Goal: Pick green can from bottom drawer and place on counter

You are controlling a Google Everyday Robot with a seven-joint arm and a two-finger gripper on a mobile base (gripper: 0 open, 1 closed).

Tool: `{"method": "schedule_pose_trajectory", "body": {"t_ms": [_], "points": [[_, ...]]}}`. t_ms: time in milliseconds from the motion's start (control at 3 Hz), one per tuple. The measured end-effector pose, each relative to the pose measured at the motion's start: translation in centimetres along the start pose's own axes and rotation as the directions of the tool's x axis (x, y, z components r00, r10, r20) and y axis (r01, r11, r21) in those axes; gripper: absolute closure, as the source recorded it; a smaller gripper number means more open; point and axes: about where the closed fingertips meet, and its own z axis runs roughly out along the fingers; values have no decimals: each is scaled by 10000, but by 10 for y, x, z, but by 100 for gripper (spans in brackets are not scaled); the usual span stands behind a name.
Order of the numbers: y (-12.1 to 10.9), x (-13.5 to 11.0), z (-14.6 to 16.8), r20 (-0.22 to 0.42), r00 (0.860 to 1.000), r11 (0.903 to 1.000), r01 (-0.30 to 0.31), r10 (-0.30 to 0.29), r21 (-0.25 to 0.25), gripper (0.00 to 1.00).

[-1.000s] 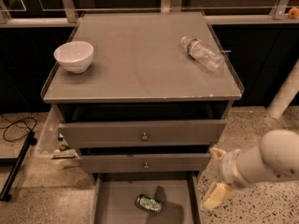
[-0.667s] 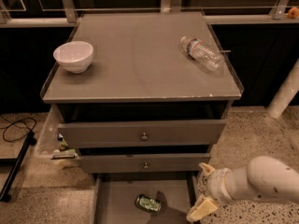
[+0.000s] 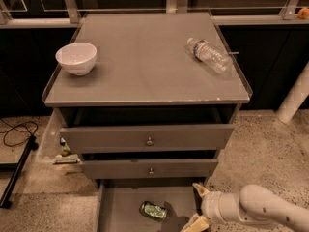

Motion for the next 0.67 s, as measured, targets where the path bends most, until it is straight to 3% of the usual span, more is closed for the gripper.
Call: {"method": "schedule_pose_trajectory", "body": {"t_ms": [333, 667], "points": [[-9, 43, 43, -565, 9972, 9980, -509, 487, -383, 0], [-9, 43, 43, -565, 9972, 9980, -508, 486, -384, 0]]}}
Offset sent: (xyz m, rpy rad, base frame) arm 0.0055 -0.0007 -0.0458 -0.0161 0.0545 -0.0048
